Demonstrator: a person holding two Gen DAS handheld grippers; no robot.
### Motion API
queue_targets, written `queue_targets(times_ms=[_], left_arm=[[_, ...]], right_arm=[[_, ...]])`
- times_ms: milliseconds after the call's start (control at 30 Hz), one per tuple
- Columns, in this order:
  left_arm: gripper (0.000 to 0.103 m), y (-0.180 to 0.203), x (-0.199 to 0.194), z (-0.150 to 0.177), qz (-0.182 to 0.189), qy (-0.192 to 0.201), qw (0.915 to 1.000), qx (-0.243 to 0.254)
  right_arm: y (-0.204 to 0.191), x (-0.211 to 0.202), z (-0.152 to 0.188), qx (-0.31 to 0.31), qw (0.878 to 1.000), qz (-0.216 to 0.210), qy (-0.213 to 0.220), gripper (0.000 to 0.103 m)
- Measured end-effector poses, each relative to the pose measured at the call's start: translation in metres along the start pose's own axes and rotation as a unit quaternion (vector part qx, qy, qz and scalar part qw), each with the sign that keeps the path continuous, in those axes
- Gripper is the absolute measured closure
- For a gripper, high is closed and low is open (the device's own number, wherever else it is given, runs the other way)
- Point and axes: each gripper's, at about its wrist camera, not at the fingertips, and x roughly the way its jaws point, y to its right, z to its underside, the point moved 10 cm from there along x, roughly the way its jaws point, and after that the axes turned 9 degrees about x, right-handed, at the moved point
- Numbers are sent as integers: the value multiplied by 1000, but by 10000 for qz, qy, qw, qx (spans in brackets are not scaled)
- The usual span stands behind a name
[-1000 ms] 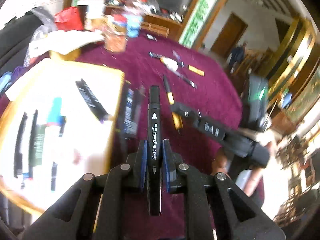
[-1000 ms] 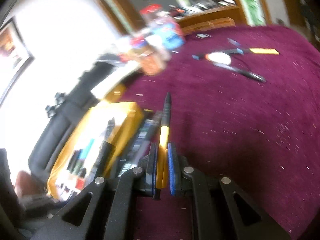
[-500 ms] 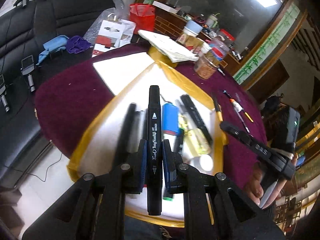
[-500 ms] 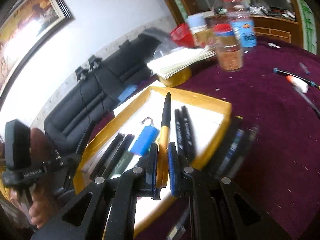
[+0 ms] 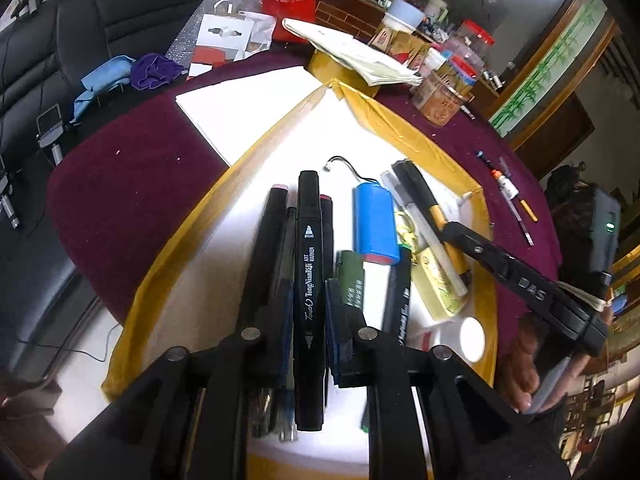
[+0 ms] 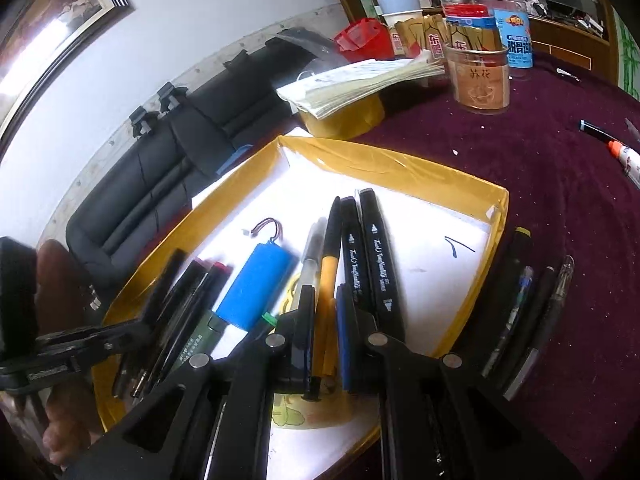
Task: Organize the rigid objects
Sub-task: 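Lower the yellow pen and black marker into the tray, opening both grippers, then grasp a clear black-capped pen with right gripper while left gripper grasps a black pen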
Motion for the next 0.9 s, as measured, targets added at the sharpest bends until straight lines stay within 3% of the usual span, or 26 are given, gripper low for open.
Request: queue_targets(times_ms=[233, 400, 533, 600, 733, 833, 900], left_arm=[[84, 0, 8, -3, -157, -25, 9999, 68], [83, 6, -15, -7, -70, 322, 9995, -14], [56, 22, -42, -10, -83, 782, 9968, 110], [56, 35, -49, -10, -26, 826, 9963, 231], [56, 62, -56, -12, 91, 922, 9947, 452], [56, 80, -54, -10, 241, 926, 9943, 466], [56, 90, -53, -7, 312, 894, 9941, 525]], right_arm=[[1, -6, -1, 248, 9994, -243, 7, 92], [7, -29, -12, 486, 9972, -442, 360, 75], [29, -61, -27, 775, 9935, -390, 733, 75], [51, -79, -33, 1075, 9896, -309, 902, 76], [97, -90, -19, 1692, 9821, 118, 822, 76], [108, -76, -3, 1710, 9835, 373, 468, 77], [106, -62, 4, 1591, 9854, 556, 228, 84]])
